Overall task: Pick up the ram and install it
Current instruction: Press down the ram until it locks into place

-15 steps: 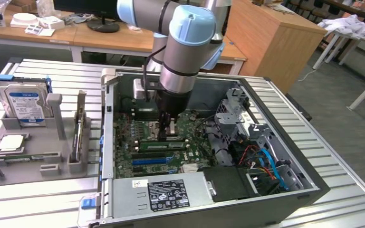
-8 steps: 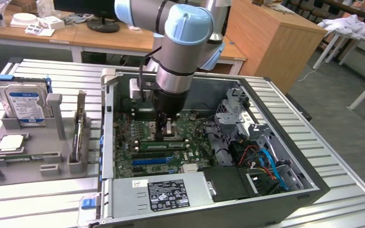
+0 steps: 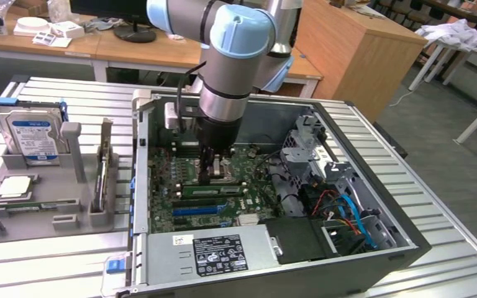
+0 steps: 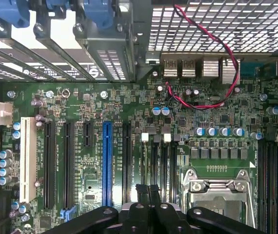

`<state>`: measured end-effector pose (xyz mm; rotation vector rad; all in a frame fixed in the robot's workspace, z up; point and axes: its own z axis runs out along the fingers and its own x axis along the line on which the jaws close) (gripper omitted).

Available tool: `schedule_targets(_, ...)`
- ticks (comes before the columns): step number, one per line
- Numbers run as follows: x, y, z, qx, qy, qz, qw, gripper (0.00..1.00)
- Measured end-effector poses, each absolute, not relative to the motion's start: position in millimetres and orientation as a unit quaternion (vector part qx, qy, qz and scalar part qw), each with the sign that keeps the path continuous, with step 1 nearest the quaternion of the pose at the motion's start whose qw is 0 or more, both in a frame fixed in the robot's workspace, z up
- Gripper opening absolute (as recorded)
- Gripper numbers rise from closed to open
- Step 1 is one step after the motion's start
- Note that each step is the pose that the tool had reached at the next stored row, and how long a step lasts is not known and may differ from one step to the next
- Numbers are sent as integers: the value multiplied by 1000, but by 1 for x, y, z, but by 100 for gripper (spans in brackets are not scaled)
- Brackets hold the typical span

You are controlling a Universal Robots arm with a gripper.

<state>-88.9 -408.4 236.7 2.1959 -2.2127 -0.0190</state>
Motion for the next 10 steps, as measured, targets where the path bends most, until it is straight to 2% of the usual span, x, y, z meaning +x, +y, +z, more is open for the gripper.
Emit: schedule_targets(10, -90, -408, 237, 704, -710, -6, 12, 11)
